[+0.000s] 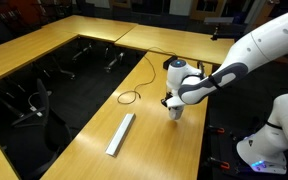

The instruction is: Move the mug to the left and then forward

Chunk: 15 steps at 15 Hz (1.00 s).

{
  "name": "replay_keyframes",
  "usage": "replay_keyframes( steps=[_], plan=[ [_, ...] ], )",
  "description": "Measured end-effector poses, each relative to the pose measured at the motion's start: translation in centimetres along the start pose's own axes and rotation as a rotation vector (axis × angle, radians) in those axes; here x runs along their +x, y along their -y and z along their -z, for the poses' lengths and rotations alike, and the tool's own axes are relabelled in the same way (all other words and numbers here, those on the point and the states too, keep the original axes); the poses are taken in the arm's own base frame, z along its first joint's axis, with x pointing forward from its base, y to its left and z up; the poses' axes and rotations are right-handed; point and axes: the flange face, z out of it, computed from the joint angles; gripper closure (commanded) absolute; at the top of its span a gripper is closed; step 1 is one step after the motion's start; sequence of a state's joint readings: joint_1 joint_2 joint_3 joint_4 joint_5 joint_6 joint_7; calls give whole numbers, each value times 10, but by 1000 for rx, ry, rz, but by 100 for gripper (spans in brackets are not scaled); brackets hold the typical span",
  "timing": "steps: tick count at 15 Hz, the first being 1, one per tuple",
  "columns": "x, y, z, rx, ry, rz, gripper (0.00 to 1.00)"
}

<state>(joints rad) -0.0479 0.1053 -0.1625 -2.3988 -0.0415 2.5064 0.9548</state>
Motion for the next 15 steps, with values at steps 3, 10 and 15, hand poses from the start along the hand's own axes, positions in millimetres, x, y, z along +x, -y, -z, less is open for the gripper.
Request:
replay_keyframes(
  steps=[3, 10, 15],
  plan=[
    [-53, 26, 11, 21, 9, -27, 97],
    [-132, 3, -19, -48, 43, -47, 97],
    [-144, -32, -16, 16, 31, -45, 97]
  ],
)
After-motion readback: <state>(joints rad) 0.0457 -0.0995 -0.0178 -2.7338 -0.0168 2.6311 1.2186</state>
